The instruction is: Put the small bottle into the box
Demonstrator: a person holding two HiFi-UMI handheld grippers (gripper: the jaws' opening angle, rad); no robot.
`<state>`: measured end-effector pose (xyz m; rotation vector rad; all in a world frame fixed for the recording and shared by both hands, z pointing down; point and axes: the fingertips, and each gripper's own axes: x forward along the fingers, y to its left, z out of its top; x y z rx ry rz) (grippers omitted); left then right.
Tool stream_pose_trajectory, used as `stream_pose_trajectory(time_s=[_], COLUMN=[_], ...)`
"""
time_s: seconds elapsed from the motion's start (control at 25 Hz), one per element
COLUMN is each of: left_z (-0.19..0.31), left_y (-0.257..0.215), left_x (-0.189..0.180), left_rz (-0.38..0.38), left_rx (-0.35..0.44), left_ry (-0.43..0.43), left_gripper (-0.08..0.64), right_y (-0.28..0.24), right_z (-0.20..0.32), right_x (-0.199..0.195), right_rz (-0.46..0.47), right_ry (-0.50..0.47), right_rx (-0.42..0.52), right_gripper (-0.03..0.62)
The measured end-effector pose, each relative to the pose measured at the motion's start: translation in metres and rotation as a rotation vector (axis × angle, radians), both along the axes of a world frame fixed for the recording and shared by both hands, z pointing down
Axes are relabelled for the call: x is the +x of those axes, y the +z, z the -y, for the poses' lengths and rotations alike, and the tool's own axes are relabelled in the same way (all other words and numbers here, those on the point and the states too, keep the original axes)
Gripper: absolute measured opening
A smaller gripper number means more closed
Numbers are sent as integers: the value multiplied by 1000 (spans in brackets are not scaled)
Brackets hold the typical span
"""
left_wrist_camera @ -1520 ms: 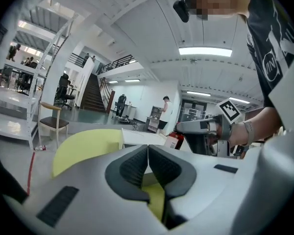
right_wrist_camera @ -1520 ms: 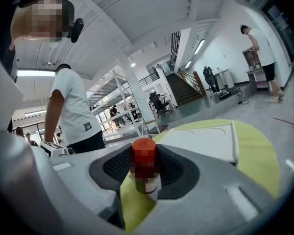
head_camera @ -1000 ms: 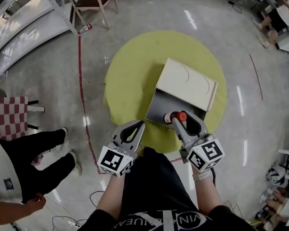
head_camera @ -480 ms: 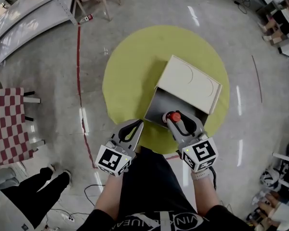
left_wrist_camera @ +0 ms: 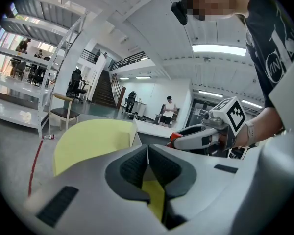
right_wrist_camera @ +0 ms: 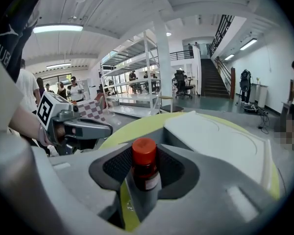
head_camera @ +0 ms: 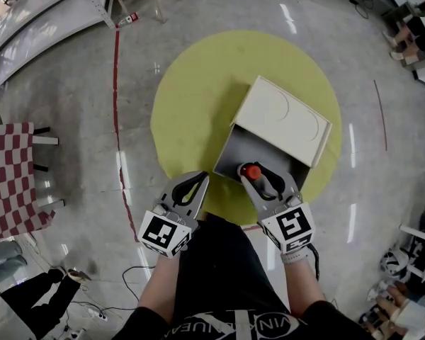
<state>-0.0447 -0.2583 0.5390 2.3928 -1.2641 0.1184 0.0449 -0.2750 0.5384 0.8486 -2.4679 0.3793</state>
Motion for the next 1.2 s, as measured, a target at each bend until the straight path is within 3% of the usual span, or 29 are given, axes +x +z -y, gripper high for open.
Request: stream_pose_trajectory(time_s=[0.44,1.2], left_z=[-4,-12], left_y=[4,-8], left_x=[1,0], left_rz=[-5,-16], left_rx=[-7,5], left_ry=[-10,-19], left_gripper=[14,14], right_y=[2,-21], right_z=[-6,-11], right_x=[-9,-6], right_rz=[-37,70], right_ry=[-65,-10], right_rx=[36,57], right_gripper=[149,164])
